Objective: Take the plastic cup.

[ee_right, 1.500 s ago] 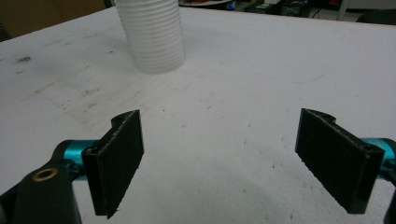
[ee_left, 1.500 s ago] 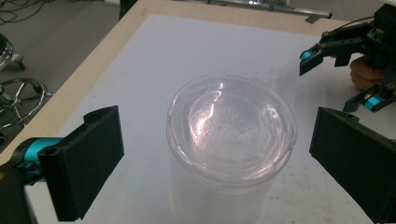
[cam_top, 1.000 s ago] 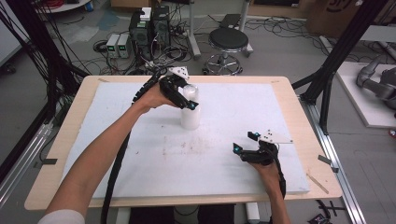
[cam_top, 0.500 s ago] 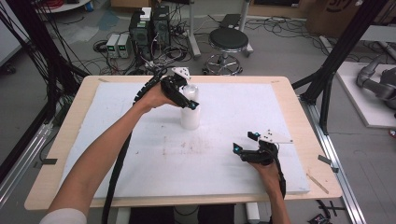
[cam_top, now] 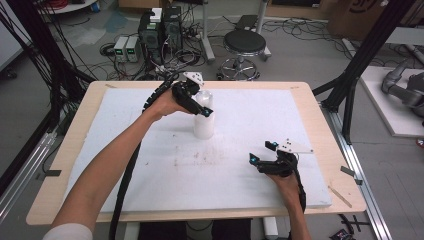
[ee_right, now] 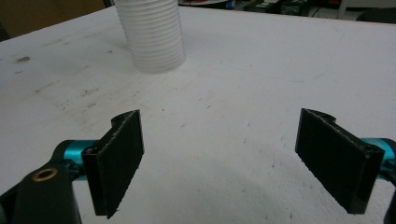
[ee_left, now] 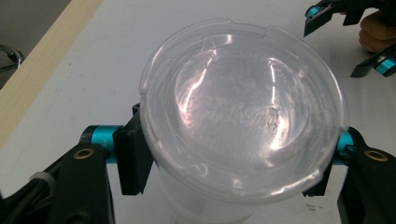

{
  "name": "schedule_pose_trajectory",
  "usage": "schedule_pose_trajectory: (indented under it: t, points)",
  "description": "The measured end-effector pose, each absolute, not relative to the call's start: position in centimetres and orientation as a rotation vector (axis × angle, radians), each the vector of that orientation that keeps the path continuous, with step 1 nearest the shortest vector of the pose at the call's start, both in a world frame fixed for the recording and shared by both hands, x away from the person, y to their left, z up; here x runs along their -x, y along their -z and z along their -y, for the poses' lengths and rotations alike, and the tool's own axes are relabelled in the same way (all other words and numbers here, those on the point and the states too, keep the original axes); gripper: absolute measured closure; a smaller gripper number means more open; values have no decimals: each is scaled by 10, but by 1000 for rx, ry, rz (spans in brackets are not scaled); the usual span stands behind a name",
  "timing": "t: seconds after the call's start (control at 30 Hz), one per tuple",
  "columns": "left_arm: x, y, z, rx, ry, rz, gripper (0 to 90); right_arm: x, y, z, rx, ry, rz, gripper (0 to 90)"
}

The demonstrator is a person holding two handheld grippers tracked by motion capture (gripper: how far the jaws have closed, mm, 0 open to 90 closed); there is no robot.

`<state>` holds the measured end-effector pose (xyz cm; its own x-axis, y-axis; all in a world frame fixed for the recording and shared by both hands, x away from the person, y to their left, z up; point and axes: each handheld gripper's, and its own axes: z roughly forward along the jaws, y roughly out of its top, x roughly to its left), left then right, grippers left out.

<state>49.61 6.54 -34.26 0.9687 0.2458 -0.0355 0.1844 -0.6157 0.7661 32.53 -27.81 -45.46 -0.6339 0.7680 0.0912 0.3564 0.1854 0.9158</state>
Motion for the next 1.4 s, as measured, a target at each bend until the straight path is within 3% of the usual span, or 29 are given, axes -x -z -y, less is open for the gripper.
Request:
schedule_pose_trajectory:
  t: [0.53,1.0,1.4]
  points:
    - [-494,333,-69,-2230,-98,-313,336,-326,455,278,-1057,-1437,-2081,154]
    - [-484,260,-82,-2136,-178,-296,355,-326,455,278,-1062,-1435,-2081,154]
    - [-461,252,-103,-2065,-180,-283,356,-326,455,278,-1061,-1438,-2076,154]
